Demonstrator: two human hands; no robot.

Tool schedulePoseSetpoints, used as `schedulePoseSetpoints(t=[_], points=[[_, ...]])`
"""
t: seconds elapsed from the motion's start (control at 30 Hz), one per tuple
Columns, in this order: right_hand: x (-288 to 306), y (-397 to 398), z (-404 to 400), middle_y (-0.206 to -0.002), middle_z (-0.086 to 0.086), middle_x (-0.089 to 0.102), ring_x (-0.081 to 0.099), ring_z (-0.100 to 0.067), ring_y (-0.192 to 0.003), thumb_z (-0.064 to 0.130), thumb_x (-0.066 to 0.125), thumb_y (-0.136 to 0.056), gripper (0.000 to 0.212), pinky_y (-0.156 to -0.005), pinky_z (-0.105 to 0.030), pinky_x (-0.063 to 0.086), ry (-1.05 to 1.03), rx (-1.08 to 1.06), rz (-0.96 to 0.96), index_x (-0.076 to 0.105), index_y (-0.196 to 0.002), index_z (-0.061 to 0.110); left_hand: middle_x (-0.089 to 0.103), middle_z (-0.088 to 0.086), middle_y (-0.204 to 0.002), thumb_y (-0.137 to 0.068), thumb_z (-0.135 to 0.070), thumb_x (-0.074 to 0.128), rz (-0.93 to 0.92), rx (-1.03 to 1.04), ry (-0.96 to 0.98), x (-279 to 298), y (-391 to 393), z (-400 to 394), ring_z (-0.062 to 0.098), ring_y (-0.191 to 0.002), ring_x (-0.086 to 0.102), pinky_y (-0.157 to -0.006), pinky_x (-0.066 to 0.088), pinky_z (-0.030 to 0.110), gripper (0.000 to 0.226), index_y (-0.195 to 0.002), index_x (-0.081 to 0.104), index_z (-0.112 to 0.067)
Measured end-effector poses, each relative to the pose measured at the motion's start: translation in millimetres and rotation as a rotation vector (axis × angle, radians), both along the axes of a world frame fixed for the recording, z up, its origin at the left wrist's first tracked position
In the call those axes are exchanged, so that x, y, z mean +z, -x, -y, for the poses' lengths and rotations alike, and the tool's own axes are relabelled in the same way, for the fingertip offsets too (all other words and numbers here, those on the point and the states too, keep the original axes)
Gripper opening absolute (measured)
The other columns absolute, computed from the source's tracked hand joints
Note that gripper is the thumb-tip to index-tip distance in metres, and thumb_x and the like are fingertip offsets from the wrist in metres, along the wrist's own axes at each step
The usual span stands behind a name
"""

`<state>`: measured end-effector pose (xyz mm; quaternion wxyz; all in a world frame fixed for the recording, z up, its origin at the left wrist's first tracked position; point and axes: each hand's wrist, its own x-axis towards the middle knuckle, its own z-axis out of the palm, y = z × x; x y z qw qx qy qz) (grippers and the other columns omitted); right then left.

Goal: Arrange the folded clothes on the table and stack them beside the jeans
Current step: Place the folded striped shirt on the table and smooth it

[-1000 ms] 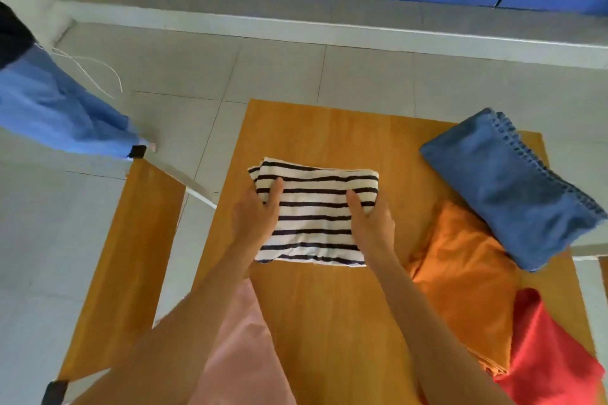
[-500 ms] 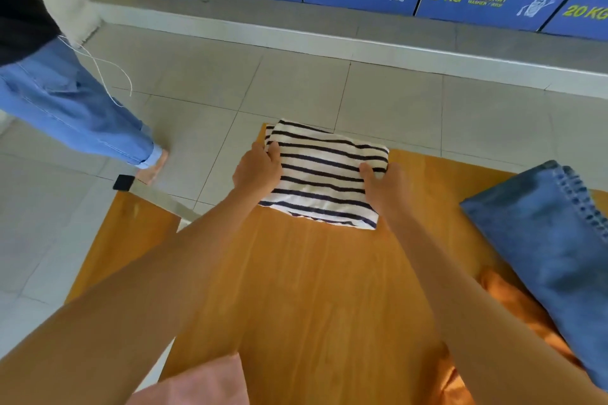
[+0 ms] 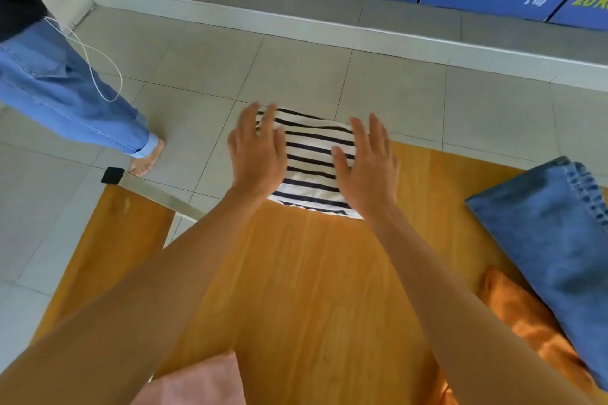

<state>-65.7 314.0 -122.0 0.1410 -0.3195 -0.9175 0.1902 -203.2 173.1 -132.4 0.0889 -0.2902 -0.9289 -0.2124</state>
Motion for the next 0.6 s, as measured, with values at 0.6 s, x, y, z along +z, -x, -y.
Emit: schedulePoseSetpoints(t=[0.6], points=[[19.8,-104.2,118.0,-0.163,-0.005,0.032,0.022,-0.026,-0.152,0.04,0.043,-0.104,0.05,-0.118,-0.055,0.023,0.194,-0.032,0.009,0.041,-0.149,0.018,0.018,-0.001,-0.165,-0.106,-0.033,0.035,0.443,-0.194,-0.097,38.5,-117.6,128.2,0.019,-0.151,0.019,-0.122,0.016,0.041,0.057,-0.157,0.013,-0.024]])
